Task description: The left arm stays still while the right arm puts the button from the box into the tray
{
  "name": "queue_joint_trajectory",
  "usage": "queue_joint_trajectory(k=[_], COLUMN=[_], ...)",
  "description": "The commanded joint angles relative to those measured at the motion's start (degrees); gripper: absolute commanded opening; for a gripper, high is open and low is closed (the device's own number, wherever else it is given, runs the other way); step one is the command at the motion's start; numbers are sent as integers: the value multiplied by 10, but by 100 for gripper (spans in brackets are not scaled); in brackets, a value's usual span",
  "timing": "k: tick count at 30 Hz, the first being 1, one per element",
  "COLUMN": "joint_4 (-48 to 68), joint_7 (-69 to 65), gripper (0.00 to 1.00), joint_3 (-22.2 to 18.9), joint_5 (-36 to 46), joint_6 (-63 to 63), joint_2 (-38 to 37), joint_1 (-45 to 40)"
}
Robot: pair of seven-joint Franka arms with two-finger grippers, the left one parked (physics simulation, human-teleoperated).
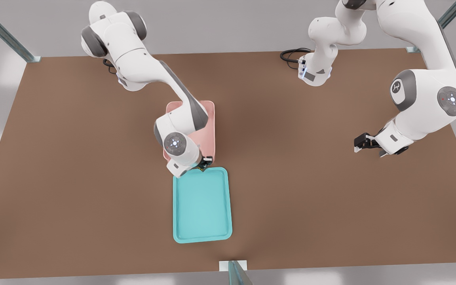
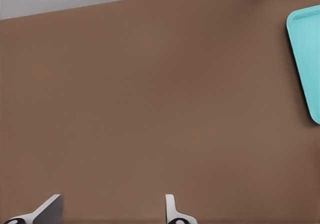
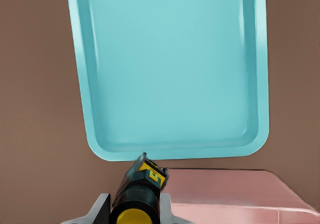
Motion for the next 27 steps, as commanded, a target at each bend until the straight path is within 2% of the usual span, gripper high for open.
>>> queue_joint_trajectory(k=[1, 7, 8, 9, 10, 13, 15, 17, 18, 20, 21, 22, 23, 24, 25, 27], joint_4=[25, 111, 111, 111, 111, 110, 104, 108, 108, 104, 101, 94, 69, -7, -85, -80], joint_7=[-69, -120, -124, -125, -120, -119, -113, -126, -127, -329, -405, -362, -290, -240, -259, -265], gripper=[45, 45, 50, 72, 100, 100, 100, 100, 100, 100, 100, 100, 100, 100, 100, 100], joint_3=[0, 0, 0, 0, 1, 1, -5, -114, -164, -197, -196, -173, -10, 106, 105, 110], joint_5=[-3, -3, -3, -3, -2, 3, 2, -23, -91, -78, -69, -68, -100, -144, -135, -130], joint_6=[-7, -5, -1, 3, 4, -5, -108, -207, -240, -318, -311, -310, -297, -263, -246, -265], joint_2=[17, 90, 92, 92, 95, 81, 6, -55, -87, -128, -130, -129, -152, -200, -262, -267], joint_1=[-6, -30, -32, -32, -31, -31, -32, -31, -46, -197, -239, -241, -330, -407, -413, -415])
